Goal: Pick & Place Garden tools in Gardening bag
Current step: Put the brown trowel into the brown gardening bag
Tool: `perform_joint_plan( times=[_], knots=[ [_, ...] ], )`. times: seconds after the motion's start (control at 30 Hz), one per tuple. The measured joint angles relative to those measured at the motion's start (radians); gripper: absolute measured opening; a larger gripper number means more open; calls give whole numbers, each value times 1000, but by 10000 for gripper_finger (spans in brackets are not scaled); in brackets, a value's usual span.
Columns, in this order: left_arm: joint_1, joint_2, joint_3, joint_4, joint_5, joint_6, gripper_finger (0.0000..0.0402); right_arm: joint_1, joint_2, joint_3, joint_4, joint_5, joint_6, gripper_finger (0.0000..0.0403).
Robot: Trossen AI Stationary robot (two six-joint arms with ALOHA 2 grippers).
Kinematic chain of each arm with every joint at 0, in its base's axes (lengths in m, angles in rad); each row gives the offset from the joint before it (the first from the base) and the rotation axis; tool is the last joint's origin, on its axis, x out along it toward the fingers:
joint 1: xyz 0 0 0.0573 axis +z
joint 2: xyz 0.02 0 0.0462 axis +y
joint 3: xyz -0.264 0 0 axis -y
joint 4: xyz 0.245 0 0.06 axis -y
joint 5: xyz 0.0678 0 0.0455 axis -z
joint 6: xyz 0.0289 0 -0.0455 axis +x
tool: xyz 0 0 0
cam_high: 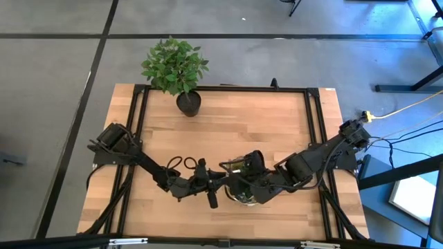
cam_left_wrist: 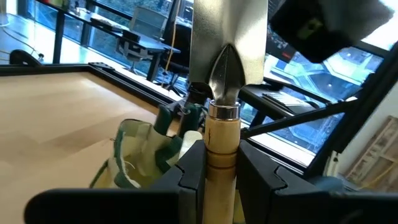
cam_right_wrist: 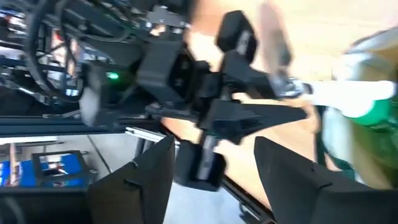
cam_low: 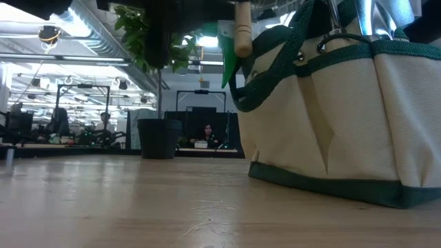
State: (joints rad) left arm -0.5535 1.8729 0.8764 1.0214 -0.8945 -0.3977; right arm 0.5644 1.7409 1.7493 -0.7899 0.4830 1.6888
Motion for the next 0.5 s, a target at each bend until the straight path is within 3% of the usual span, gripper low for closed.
perform_joint_plan(
  times=[0.17, 0.3, 0.5],
  knots=[
    [-10, 0, 0, -6, 24, 0, 56, -6, -6, 28, -144, -65, 66, 187],
    [-9, 0, 21, -47, 83, -1, 56, -58, -8, 87, -257, -254, 44, 167],
    [-26, 0, 158, -285, 127, 52, 56, -154, -10, 97, -274, -498, 22, 172]
  ],
)
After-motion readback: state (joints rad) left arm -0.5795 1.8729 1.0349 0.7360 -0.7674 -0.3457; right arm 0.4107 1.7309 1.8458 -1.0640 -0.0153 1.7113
